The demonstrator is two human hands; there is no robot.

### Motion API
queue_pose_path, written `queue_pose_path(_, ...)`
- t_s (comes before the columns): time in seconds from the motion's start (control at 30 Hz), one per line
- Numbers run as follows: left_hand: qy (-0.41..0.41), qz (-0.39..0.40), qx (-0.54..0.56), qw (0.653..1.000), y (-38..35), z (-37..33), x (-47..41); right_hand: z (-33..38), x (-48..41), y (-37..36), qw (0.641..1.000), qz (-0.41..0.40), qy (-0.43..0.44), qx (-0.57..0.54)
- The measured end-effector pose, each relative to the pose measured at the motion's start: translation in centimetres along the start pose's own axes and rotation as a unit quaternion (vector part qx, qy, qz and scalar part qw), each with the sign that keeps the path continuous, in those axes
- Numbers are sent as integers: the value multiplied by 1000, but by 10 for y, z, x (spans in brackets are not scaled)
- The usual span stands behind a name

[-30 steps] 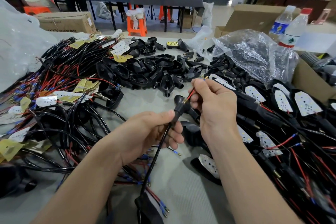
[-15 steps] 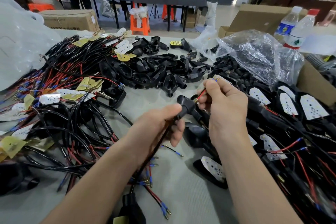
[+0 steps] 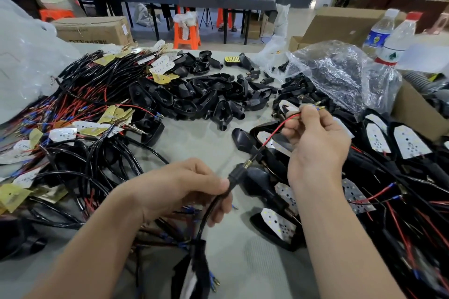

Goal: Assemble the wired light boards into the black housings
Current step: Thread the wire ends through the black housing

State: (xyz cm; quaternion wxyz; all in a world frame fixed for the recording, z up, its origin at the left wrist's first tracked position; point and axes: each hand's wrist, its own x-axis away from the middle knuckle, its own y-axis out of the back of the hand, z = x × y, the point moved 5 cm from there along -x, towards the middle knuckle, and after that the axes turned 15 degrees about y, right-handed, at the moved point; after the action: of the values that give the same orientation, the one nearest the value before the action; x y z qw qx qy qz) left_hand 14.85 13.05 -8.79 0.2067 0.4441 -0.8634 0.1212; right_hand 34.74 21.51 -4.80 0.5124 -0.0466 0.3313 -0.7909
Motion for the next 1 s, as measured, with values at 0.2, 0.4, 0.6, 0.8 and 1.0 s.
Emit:
queue_pose_path(0.2, 9, 27, 5, 1000, 11, 1, 12, 18, -9, 7, 996, -41, 12, -82)
queue_pose_path(0.4, -31, -157, 59, 985, 24, -2, 3, -16, 44, -37, 924, 327, -60, 188)
queue_pose_path(0.6, -50, -213, 68, 973, 31, -7, 4, -25, 58, -42, 919, 357, -63, 154)
queue_pose_path(0.8, -22, -161, 73, 984, 23, -1, 2, -18, 42, -35, 972, 218, -65, 48)
queue_pose_path(1.0, -47, -240, 72, 967, 34, 0, 1, -24, 35, -27, 970, 219, -99, 40)
